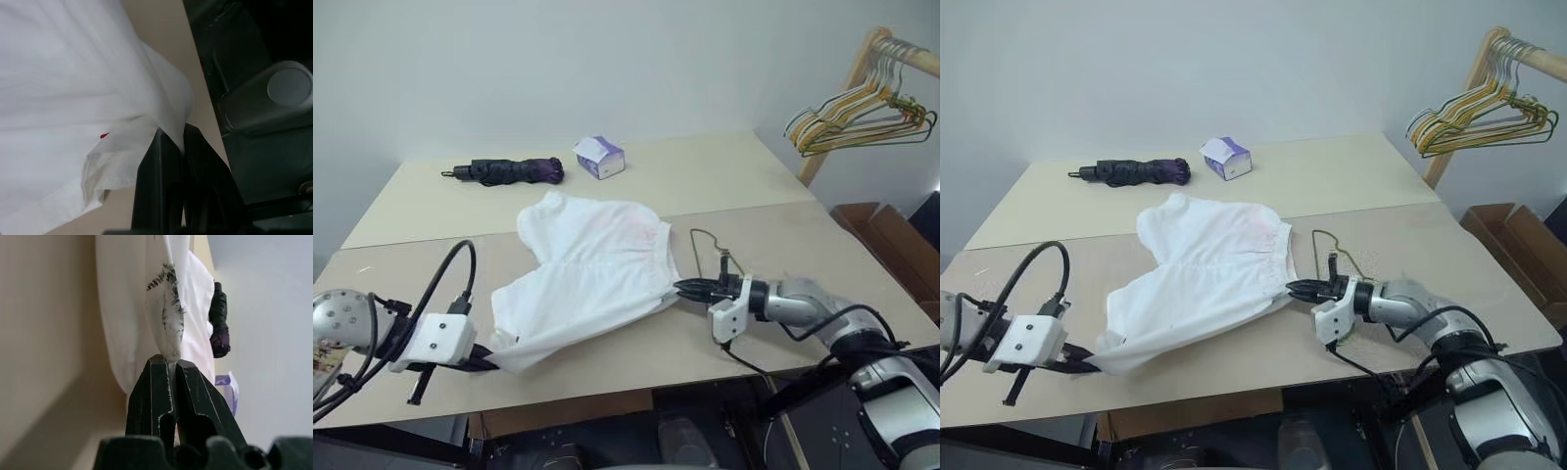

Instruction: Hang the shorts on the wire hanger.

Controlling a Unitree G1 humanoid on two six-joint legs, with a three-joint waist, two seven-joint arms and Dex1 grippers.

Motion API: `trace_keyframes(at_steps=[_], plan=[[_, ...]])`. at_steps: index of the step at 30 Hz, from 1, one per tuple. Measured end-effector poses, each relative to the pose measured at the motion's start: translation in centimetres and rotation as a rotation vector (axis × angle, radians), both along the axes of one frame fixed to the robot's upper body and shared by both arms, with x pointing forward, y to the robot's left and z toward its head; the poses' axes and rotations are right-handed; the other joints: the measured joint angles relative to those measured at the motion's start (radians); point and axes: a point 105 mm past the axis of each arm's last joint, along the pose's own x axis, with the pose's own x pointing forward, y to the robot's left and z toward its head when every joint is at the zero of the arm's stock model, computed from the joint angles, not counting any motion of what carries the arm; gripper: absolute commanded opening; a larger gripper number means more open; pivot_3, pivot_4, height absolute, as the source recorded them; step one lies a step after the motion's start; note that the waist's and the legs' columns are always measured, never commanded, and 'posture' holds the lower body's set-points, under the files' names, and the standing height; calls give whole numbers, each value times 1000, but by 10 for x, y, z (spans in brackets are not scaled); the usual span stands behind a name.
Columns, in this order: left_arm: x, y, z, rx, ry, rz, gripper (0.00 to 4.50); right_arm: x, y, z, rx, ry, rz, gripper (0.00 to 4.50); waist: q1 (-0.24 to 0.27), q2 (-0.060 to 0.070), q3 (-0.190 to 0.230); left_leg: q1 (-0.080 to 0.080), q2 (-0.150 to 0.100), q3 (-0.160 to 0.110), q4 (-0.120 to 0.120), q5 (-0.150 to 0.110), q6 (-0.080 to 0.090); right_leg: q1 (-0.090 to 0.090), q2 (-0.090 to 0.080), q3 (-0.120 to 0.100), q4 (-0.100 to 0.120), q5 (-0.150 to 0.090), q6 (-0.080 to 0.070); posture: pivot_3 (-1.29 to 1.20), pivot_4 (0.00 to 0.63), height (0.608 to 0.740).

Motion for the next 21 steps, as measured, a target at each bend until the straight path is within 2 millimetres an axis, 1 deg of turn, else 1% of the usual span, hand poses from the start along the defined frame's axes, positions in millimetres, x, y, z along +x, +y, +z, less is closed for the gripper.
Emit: trace_keyframes(at_steps=[2, 4, 6, 8, 10, 13, 16, 18, 19, 21], plan=[[-9, -4, -3, -9, 33, -23, 16, -12, -3, -8, -5, 35, -2, 0, 2, 0, 0, -1, 0, 0, 0, 0, 0, 0, 0, 0, -1, 0, 0, -187, 0, 740], [-18, -8, -8, -25, 61, -32, 16, -23, -6, -11, 2, 66, -16, 0, 2, 0, 0, 0, 0, 1, 0, 0, 0, 0, 0, 0, 0, -1, -1, -190, 0, 740], [-25, -11, -12, -40, 91, -35, 16, -29, -7, -8, 9, 79, -28, 0, 2, 0, 0, 0, 1, 1, 1, 0, 0, 0, 0, 0, 0, -3, -6, -195, 0, 740], [-28, -12, -14, -47, 99, -36, 16, -33, -7, -5, 15, 87, -44, 0, 6, -1, 0, -1, 1, 1, 1, 0, 0, 1, 0, 0, 0, -3, -6, -195, 0, 740], [-30, -10, -14, -43, 106, -34, 16, -37, -5, -3, 31, 99, -55, 0, 11, -1, 0, -1, 1, 1, 1, 0, 0, 0, 0, 0, -1, -4, -7, -195, 0, 740], [-34, -7, -14, -35, 107, -44, 16, -44, -1, -6, 22, 124, -61, 0, 20, -1, 0, -2, 1, 1, 1, -1, 0, 0, 0, 0, -2, -4, -7, -193, 0, 740], [-40, 1, -20, -31, 124, -35, 16, -54, 3, -11, 9, 161, -54, 0, 24, -1, 0, -4, 1, 2, 1, -1, 0, -1, 0, 0, -3, -4, -7, -191, 0, 740], [-46, 6, -26, -22, 136, -33, 479, -60, 6, -11, 19, 180, -44, 633, 25, -1, 0, -4, 1, 2, 1, -1, -1, -1, 0, 0, -3, -4, -7, -189, 0, 740], [-49, 9, -29, -18, 149, -33, 649, -61, 6, -12, 20, 192, -47, 836, 26, -1, 0, -4, 1, 2, 2, -1, -1, -1, 0, 0, -3, -4, -7, -187, 0, 740], [-54, 18, -34, 5, 174, -29, 1304, -63, 0, -14, 5, 227, -73, 1569, 33, -1, 0, -5, 1, 2, 2, -2, -2, -1, 0, 0, -3, -4, -7, -186, 0, 740]])
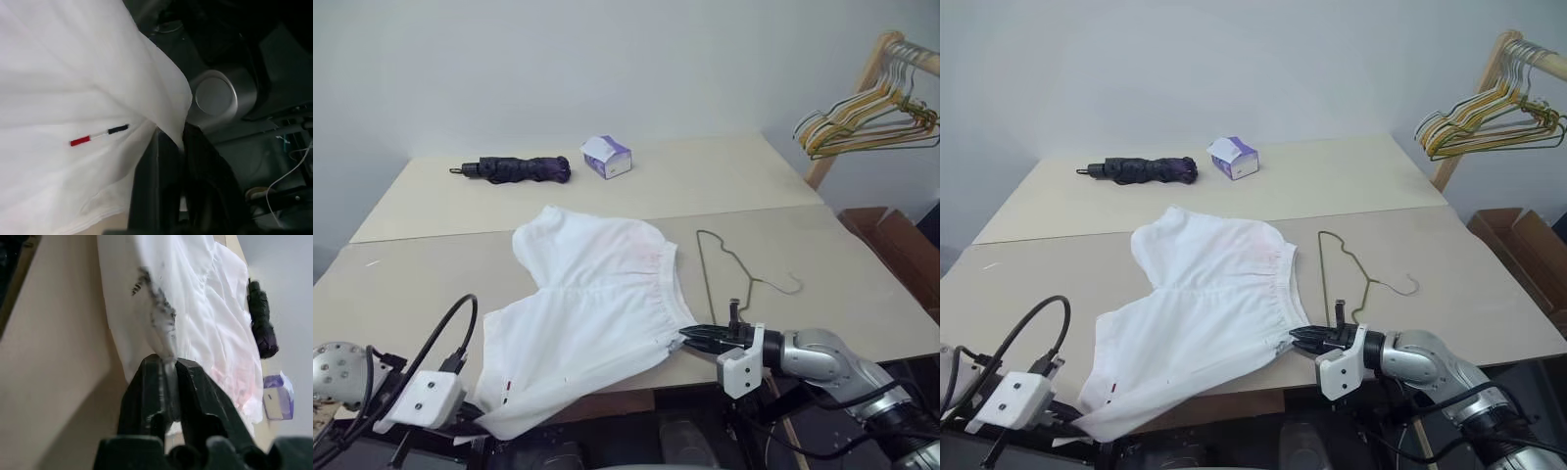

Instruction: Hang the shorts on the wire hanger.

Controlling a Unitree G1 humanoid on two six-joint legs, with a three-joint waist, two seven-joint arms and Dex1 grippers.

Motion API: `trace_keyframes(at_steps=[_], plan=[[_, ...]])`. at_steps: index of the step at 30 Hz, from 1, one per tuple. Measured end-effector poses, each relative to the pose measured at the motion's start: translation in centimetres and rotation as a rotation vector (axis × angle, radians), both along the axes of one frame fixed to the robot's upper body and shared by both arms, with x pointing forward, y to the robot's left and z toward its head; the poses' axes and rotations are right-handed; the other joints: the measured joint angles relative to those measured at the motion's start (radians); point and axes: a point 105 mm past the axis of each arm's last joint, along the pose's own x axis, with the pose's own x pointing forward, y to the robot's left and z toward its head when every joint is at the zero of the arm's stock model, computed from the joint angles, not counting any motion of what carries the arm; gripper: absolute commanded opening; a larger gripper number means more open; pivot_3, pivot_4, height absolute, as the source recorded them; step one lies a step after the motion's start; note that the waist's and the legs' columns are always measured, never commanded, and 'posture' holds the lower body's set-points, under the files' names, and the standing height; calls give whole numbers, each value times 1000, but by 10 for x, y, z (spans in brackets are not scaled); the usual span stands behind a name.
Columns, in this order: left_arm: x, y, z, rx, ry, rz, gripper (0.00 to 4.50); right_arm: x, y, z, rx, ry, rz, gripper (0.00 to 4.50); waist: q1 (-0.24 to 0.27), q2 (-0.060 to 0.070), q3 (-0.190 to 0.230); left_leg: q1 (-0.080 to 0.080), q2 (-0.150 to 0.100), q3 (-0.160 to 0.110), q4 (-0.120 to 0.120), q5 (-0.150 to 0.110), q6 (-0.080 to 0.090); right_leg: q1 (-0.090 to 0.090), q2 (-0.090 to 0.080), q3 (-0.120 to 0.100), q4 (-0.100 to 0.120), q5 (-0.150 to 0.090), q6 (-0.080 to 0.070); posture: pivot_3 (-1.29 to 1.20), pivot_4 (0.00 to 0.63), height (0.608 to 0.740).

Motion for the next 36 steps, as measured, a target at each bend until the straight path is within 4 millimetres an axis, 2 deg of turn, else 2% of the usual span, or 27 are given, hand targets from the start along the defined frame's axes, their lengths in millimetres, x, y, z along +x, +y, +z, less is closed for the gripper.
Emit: trace_keyframes(at_steps=[4, 8, 10, 14, 18, 20, 22, 26, 31, 36], plan=[[4, 15, -2, 21, -8, 14, 2618, -9, -5, 3, -30, 52, 8, 2956, 21, 0, 0, -2, 0, 0, 0, -2, -3, -1, 0, 0, 0, 0, -1, -183, 0, 740], [30, 27, 13, -23, -74, 82, 3901, -23, -13, 3, -71, 157, 7, 4337, 46, 0, 0, -6, 0, 0, 2, -4, -6, -2, 0, -1, -1, 0, -1, -181, 0, 740], [50, 30, 26, -57, -130, 124, 4477, -27, -18, 6, -68, 235, -26, 4500, 57, 0, 0, -7, 0, 0, 2, -4, -6, -2, 0, -1, -1, 0, 0, -189, 0, 740], [85, 17, 63, -202, -195, 207, 4477, -18, -44, 24, -38, 384, -187, 4500, 68, -1, 0, -8, 0, 1, 3, -4, -6, -2, 0, -1, -2, 0, 0, -212, 0, 740], [117, -28, 104, -439, -222, 273, 4477, 1, -66, 44, 136, 485, -399, 4500, 70, -2, 0, -8, 1, 1, 3, -2, -4, -2, 0, -3, -2, 2, 5, -227, 0, 740], [123, -44, 114, -505, -224, 288, 4477, 6, -73, 46, 166, 505, -474, 4500, 63, -1, 0, -8, 1, 1, 3, 1, 1, -2, 0, -3, -2, 4, 8, -242, 0, 740], [131, -60, 119, -578, -200, 337, 4477, 11, -81, 40, 186, 549, -603, 4500, 55, -1, 0, -8, 2, 2, 3, 1, 1, -3, 0, -3, -2, 4, 8, -253, 0, 740], [134, -87, 120, -667, -166, 370, 4477, 22, -94, 31, 193, 630, -884, 4500, 42, -2, 0, -10, 1, 2, 6, 1, 1, -4, 0, -3, -2, 4, 8, -262, 0, 740], [130, -93, 119, -658, -157, 380, 4477, 20, -82, 24, 252, 763, -1057, 4500, 34, -2, 0, -13, 2, 2, 6, 1, 1, -7, 1, -3, -2, 0, 2, -266, 0, 740], [130, -94, 119, -658, -158, 380, 4477, 18, -77, 3, 181, 822, -1220, 4500, 39, -3, 0, -16, 1, 2, 8, 0, 1, -10, 1, -3, -3, 1, 2, -255, 0, 740]])
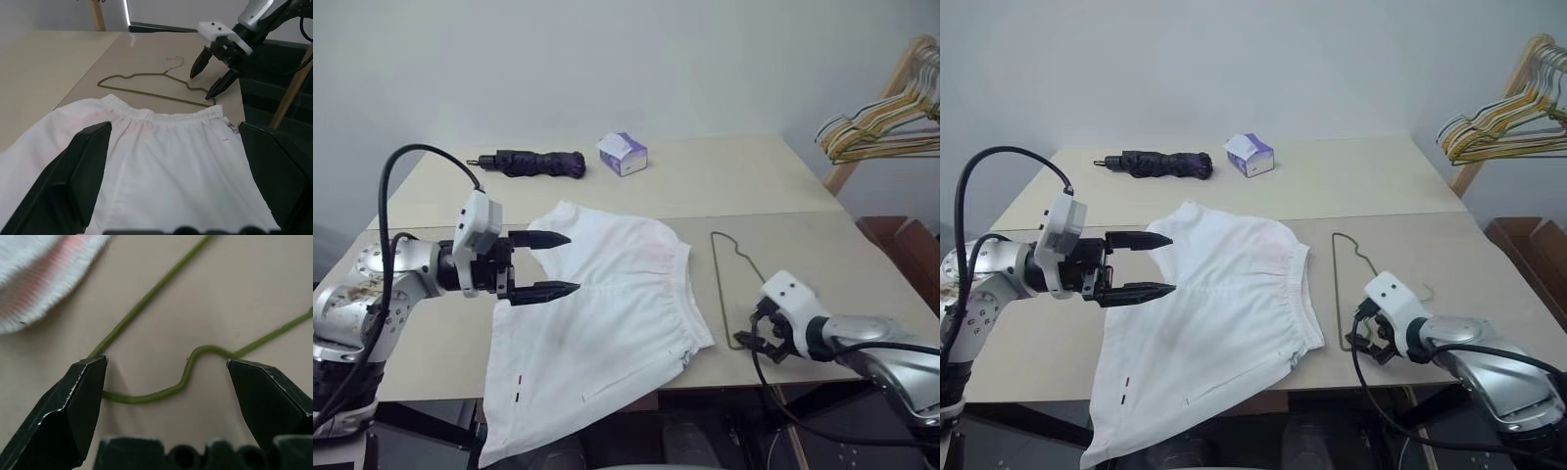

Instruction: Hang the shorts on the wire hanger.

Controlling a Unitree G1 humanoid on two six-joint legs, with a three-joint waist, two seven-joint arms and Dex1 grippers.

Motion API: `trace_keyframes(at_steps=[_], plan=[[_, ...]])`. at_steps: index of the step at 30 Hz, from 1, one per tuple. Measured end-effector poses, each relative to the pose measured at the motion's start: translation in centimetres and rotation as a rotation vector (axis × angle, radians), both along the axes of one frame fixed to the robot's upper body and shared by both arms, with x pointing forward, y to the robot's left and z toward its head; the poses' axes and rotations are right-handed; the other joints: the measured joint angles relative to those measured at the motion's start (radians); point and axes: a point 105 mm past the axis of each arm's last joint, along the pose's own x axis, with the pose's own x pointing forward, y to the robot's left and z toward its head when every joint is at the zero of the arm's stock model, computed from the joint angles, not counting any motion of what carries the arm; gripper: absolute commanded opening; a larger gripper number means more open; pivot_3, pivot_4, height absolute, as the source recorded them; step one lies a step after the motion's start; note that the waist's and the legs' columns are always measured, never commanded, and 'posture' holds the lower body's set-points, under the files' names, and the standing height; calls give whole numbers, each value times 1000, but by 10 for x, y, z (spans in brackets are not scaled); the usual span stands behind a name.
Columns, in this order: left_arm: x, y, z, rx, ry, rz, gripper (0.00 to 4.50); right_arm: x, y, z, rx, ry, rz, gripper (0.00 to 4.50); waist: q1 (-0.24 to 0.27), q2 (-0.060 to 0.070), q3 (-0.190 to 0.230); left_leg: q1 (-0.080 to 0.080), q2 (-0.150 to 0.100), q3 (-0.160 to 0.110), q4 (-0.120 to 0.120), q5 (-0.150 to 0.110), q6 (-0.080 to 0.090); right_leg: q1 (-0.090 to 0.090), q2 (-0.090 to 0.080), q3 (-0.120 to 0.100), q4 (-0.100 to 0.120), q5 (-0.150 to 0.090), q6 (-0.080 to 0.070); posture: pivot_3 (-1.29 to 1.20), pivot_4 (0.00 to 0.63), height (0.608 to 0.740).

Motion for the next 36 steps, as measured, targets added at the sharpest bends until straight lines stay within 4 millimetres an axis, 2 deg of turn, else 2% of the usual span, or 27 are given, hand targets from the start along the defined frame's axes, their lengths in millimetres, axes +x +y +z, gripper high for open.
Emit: trace_keyframes(at_steps=[1, 2, 3, 10, 15, 21, 25, 28, 31, 33, 36], plan=[[0, 0, 0, 1, -1, 0, 4477, 2, 1, 1, -9, 3, -15, 4500, 0, 0, 0, -1, 0, 0, 0, 0, 0, 0, 0, 0, 0, 0, 0, -254, 0, 740], [0, 0, 0, 1, -2, -1, 4500, 3, 2, 1, -14, 10, -27, 4112, -1, -2, -1, -1, 0, 0, 0, 0, 0, -1, 0, 0, 0, 1, 0, -253, 0, 740], [0, 0, 0, 1, -3, -1, 4500, 3, 2, 0, -16, 15, -34, 3950, -1, -3, -2, -1, 0, 0, 0, 0, 0, -1, 0, 0, 0, 1, 1, -252, 0, 740], [-1, 0, -5, 3, -3, -3, 4500, 12, 0, -4, -3, 60, -118, 1680, 0, -8, -5, -3, 0, 0, 2, 0, 0, -2, 0, 0, -1, 1, 1, -249, 0, 740], [-1, -1, -6, -3, -9, -9, 4500, 18, -10, -2, -19, 67, -179, 144, 1, -12, -8, -6, 0, -1, 2, 0, 0, -4, 0, 0, -1, 2, 1, -253, 0, 740], [1, -3, -8, -18, -21, -10, 4500, 26, -22, 0, -59, 45, -240, 46, 2, -12, -8, -8, 0, -1, 3, 0, 0, -6, 0, 0, -1, 3, 2, -261, 0, 740], [6, -4, -11, -38, -25, 9, 4500, 40, -45, 9, -151, -69, -293, 46, 1, -10, -6, -13, -1, -1, 5, 1, 1, -9, 0, 0, -1, 6, 6, -266, 0, 740], [13, -6, -7, -52, -52, 29, 4500, 52, -64, 29, -254, -211, -287, 46, 0, -8, -5, -13, -1, 0, 5, 1, 1, -10, 0, 0, 0, 7, 9, -267, 0, 740], [25, -8, -1, -77, -84, 72, 4500, 67, -72, 57, -383, -426, -212, 46, -2, -7, -5, -13, -1, 0, 5, 1, 1, -10, 0, 0, -1, 7, 9, -267, 0, 740], [34, -9, 2, -79, -75, 110, 4500, 76, -69, 74, -483, -591, -107, 46, -6, -7, -5, -13, -1, 0, 6, 1, 1, -9, 0, 0, -1, 7, 9, -267, 0, 740], [50, -9, 10, -82, -53, 175, 4500, 86, -53, 103, -697, -894, 136, 46, -24, -7, -5, -12, -1, 0, 6, 1, 1, -8, 0, 0, -1, 7, 10, -269, 0, 740]])
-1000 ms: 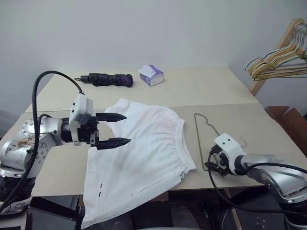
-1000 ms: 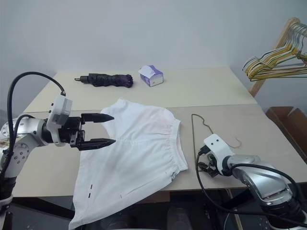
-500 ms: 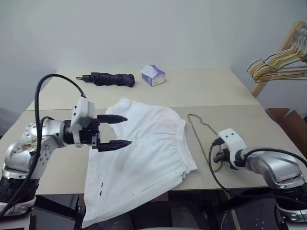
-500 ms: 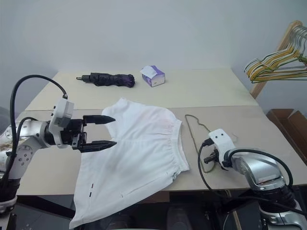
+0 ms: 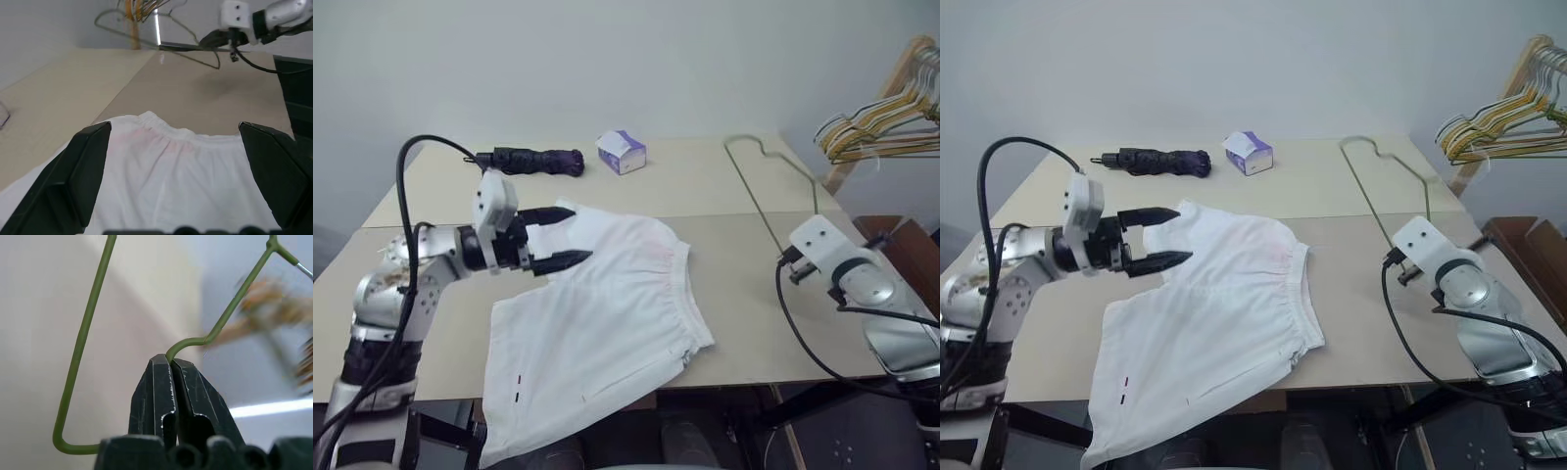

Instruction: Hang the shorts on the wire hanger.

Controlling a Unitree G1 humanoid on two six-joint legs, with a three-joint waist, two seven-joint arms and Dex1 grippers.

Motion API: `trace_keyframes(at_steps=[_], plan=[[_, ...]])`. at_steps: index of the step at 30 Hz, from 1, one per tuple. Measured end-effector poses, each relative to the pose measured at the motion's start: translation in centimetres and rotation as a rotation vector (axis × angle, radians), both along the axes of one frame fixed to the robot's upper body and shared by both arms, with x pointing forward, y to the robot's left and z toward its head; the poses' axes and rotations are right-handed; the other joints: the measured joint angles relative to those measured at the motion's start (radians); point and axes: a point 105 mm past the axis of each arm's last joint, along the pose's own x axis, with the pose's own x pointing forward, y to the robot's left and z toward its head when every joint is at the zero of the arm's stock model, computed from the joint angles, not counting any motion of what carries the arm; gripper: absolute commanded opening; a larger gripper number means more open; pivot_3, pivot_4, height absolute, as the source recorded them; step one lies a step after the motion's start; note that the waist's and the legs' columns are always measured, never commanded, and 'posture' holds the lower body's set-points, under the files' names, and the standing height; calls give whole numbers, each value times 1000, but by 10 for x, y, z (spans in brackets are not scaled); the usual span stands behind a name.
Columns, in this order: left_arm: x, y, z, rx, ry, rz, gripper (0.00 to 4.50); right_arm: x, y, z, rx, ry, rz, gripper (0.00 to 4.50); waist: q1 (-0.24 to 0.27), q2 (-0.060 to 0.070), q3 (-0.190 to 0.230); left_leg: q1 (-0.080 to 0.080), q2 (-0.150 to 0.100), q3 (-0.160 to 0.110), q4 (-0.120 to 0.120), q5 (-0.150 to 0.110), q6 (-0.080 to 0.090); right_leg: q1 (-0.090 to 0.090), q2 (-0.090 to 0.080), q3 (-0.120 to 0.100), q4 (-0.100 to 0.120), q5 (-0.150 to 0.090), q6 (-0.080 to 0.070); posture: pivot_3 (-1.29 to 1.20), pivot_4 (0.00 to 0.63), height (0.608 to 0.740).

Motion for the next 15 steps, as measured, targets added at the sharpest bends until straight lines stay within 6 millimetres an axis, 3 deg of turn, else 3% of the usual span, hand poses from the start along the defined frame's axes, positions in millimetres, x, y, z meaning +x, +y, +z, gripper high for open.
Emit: trace_keyframes(at_steps=[3, 5, 11, 15], plan=[[7, 1, 2, -18, 19, 11, 4500, -2, 3, 4, -358, -114, 172, 46, -6, 1, 0, 0, -1, 0, -1, 0, 0, 0, -1, 0, 0, 0, 0, -270, 0, 740], [10, 3, 0, -21, 47, -3, 4500, -3, 8, 0, -443, -154, 272, 46, -16, 1, 0, 0, -1, 0, -1, 0, 0, 0, -1, 0, 0, 0, 0, -273, 0, 740], [18, 3, 0, 51, 42, -73, 4500, -16, 46, -5, -464, -221, 580, 46, -55, 1, 0, 3, -2, 0, 1, 0, 0, 4, -1, 1, 0, 1, 1, -272, 0, 740], [23, -10, -8, 79, 64, -142, 4500, -20, 66, -2, -446, -239, 695, 46, -65, 0, 0, 6, -2, 0, 1, 0, 1, 7, -1, 0, 0, 1, 2, -290, 0, 740]])
